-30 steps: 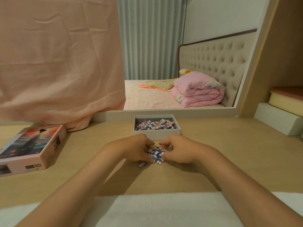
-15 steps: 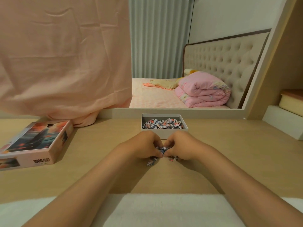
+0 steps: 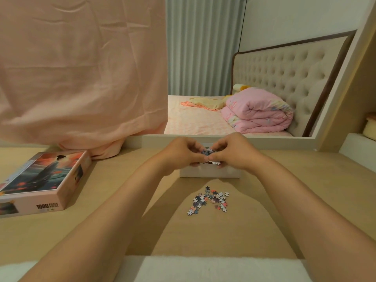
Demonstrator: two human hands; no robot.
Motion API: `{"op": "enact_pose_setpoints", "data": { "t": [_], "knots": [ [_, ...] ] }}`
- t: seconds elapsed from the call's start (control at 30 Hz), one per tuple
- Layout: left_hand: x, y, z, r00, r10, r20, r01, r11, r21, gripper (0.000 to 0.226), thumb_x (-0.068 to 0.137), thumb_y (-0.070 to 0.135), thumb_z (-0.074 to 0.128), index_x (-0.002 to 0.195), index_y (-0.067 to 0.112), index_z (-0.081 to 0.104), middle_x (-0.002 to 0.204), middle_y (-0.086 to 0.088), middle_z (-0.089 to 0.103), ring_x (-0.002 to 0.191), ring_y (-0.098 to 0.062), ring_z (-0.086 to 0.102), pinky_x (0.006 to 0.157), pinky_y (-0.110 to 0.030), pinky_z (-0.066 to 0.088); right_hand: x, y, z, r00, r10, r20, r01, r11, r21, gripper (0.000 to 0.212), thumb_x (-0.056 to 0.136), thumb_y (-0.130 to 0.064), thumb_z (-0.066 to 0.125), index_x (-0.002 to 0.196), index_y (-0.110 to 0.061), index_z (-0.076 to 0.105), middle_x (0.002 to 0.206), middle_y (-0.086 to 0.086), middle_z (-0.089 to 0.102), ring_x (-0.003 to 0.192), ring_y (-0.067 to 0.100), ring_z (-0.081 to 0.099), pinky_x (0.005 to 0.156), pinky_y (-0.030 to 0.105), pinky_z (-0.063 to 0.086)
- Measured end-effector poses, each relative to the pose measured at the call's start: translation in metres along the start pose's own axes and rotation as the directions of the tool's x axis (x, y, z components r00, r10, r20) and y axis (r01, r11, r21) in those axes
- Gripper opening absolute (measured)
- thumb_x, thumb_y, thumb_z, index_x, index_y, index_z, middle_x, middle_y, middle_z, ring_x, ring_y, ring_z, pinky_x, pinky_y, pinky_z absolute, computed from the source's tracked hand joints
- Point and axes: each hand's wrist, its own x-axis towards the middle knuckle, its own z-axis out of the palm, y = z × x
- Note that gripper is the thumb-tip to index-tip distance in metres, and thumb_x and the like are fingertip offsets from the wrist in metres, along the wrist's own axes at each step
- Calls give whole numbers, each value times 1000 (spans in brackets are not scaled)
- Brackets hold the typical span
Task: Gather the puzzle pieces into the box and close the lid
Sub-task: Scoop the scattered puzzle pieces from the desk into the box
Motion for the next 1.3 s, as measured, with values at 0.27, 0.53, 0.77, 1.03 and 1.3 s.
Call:
{"op": "enact_pose_setpoints", "data": {
  "t": [0.27, 0.53, 0.77, 1.03, 1.3],
  "knots": [
    [39, -12, -1, 994, 85, -74, -70, 980, 184, 26, 89, 15, 71, 114, 9, 70, 91, -2, 74, 73, -8, 69, 68, -23, 57, 33, 20, 7, 989, -104, -109, 85, 983, -166, 26, 92, -22, 69, 117, -17, 73, 118, 1, 72, 104, 13, 64, 83, 22, 40],
    [42, -10, -5, 992, 125, -8, -105, 866, 488, 28, 102, 23, 49, 123, 24, 67, 120, 1, 69, 108, -13, 63, 95, -29, 47, 45, 41, -1, 995, -95, 37, 101, 967, -233, 41, 103, -17, 44, 144, -20, 51, 143, -1, 56, 127, 14, 52, 99, 23, 37],
    [28, -14, -10, 982, 5, 187, -153, 593, 790, 35, 97, 48, 43, 126, 41, 63, 117, 5, 69, 111, -18, 56, 102, -33, 29, 35, 39, 10, 961, -31, 273, 170, 848, -501, 40, 103, -34, 36, 139, -35, 54, 144, -4, 55, 131, 20, 49, 107, 35, 40],
    [18, -18, -22, 990, 98, 100, -140, 763, 631, 31, 96, 36, 50, 123, 41, 65, 123, 11, 66, 107, -11, 59, 95, -31, 45, 31, 29, 16, 949, -99, 298, 235, 855, -463, 43, 105, -37, 37, 147, -33, 46, 158, -13, 34, 145, 13, 32, 119, 35, 26],
    [24, -28, -6, 978, -61, 201, -149, 474, 868, 68, 96, 63, 33, 155, 32, 19, 164, 8, 13, 150, -13, 10, 119, -37, 6, 31, 40, 10, 955, -38, 296, 206, 802, -561, 54, 103, -54, 32, 153, -35, 33, 163, -14, 19, 150, 10, 18, 122, 38, 18]
  ]
}}
